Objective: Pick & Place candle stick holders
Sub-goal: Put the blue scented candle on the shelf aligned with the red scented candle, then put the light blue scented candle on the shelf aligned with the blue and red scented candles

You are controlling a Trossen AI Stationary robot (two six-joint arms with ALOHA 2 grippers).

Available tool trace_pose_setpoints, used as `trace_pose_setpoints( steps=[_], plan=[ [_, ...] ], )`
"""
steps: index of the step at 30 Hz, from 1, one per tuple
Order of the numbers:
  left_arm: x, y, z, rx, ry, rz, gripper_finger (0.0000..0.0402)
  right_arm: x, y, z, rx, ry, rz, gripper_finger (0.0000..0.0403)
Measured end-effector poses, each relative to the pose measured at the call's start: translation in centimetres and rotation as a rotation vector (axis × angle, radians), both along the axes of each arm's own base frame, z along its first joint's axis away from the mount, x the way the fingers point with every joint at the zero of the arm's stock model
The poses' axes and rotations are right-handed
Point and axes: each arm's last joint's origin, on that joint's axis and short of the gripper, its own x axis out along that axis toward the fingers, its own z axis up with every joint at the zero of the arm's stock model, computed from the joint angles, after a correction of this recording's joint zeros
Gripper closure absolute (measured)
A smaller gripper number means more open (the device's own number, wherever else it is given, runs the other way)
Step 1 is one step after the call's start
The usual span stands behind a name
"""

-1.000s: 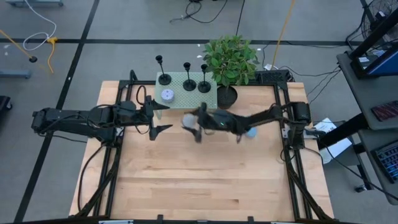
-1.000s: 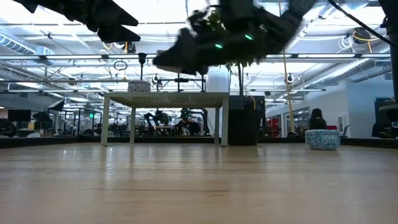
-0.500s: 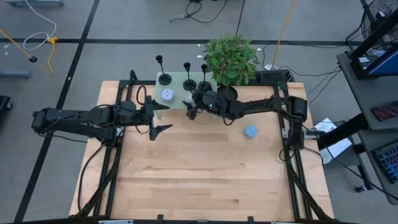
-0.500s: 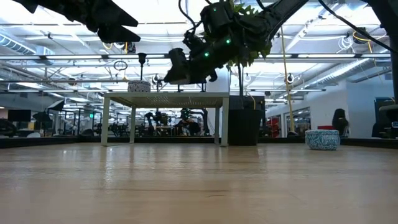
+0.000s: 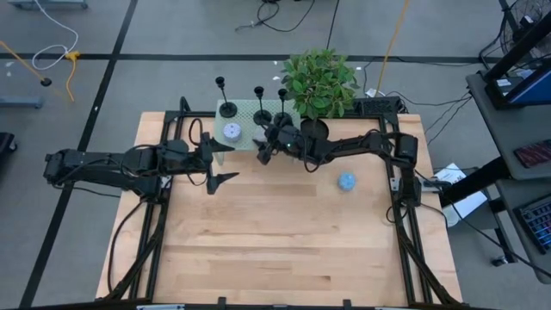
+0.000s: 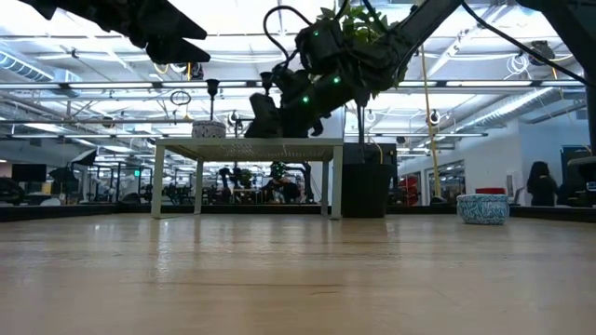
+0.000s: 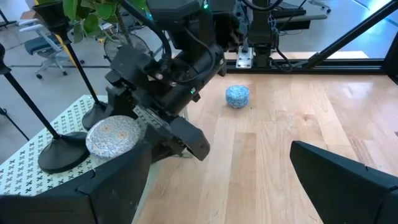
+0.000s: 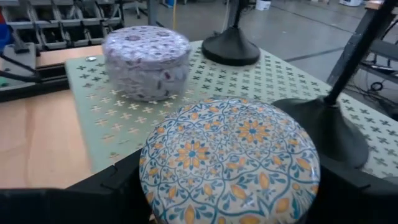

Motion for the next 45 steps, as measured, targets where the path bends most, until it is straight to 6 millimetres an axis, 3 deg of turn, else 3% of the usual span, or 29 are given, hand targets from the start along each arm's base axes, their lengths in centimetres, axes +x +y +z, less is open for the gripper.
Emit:
trace_pose_setpoints(
  steps=[11,18,25,30,36,45],
  plan=[
    [0.0,0.0,0.0,0.0,0.001,0.0,0.0009,0.0,-0.4,0.2,0.022,-0.039,0.079,0.0067],
    [0.0,0.0,0.0,0.0,0.001,0.0,0.0009,0.0,-0.7,0.8,-0.073,-0.047,0.046,0.0062],
    [-0.1,0.0,-0.2,-0.002,0.017,0.0,0.0009,-0.6,0.3,2.6,-0.07,-0.03,0.063,0.0064],
    [-0.1,0.0,-0.3,-0.008,0.032,0.001,0.0009,-1.5,1.2,5.0,-0.069,-0.039,0.079,0.0071],
    [-0.1,0.0,-0.3,-0.026,0.025,0.007,0.0009,-3.9,3.9,6.9,-0.063,0.185,0.163,0.0077],
    [-0.1,0.0,-0.3,-0.032,0.023,0.009,0.0009,-10.9,9.7,10.2,0.006,0.543,0.303,0.0078]
  ],
)
